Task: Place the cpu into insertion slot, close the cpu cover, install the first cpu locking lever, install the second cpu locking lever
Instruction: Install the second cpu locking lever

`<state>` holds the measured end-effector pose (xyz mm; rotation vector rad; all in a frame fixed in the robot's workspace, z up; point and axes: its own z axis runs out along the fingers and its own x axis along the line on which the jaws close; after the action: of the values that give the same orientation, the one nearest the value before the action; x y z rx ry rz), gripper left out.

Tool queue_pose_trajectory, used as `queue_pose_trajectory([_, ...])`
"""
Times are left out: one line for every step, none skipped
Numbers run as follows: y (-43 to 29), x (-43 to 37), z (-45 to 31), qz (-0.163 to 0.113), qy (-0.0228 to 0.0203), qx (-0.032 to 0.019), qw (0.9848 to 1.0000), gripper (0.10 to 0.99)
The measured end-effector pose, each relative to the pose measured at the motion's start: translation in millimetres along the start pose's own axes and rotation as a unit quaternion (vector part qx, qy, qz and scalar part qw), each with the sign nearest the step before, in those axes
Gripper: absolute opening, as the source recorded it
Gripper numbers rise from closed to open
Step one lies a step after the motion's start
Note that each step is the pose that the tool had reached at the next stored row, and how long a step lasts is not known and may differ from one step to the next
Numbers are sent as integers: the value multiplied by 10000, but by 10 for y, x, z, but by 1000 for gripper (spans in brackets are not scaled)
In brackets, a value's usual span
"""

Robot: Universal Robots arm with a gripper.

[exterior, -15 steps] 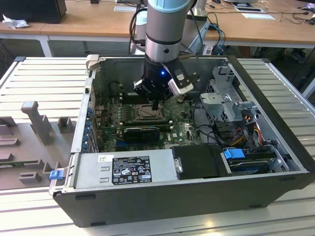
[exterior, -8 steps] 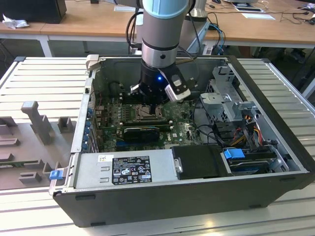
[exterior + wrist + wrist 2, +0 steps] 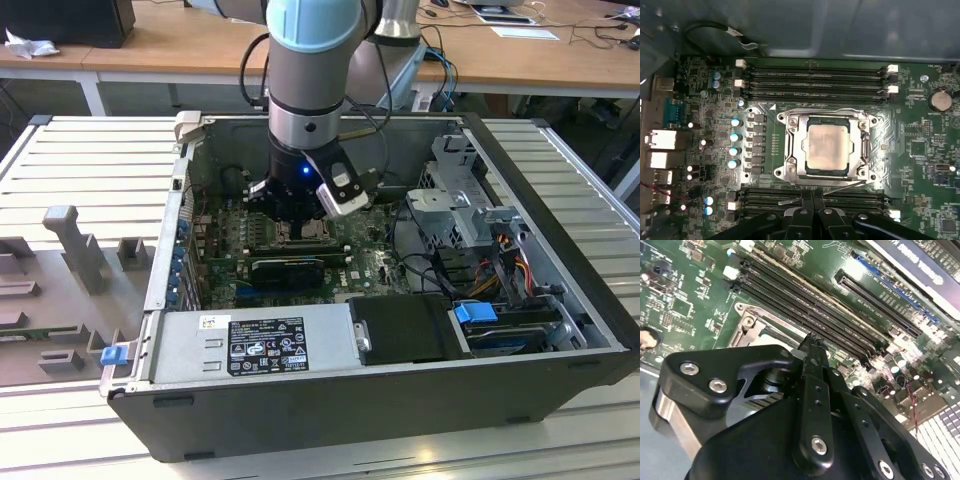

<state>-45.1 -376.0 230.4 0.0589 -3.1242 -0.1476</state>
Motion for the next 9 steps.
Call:
queue_pose_trajectory([-3, 6, 34, 0, 0, -1, 10000, 106])
queue_pose_trajectory([-7, 13, 64, -1, 0, -2, 10000, 106])
queue_pose_trajectory([-8, 21, 84, -2, 0, -5, 10000, 106])
queue_pose_trajectory([-9, 33, 96, -4, 0, -11, 10000, 106])
queue_pose_trajectory([-19, 81, 106, -8, -2, -77, 10000, 106])
queue_pose_trajectory([-39, 100, 110, -10, -5, -150, 9999, 106])
queue_pose_trajectory([-70, 119, 115, -14, -8, -242, 9997, 106])
queue_pose_trajectory([-96, 132, 119, -24, -10, -317, 9995, 106])
queue_pose_trajectory([-107, 140, 124, -37, -10, -362, 9993, 106])
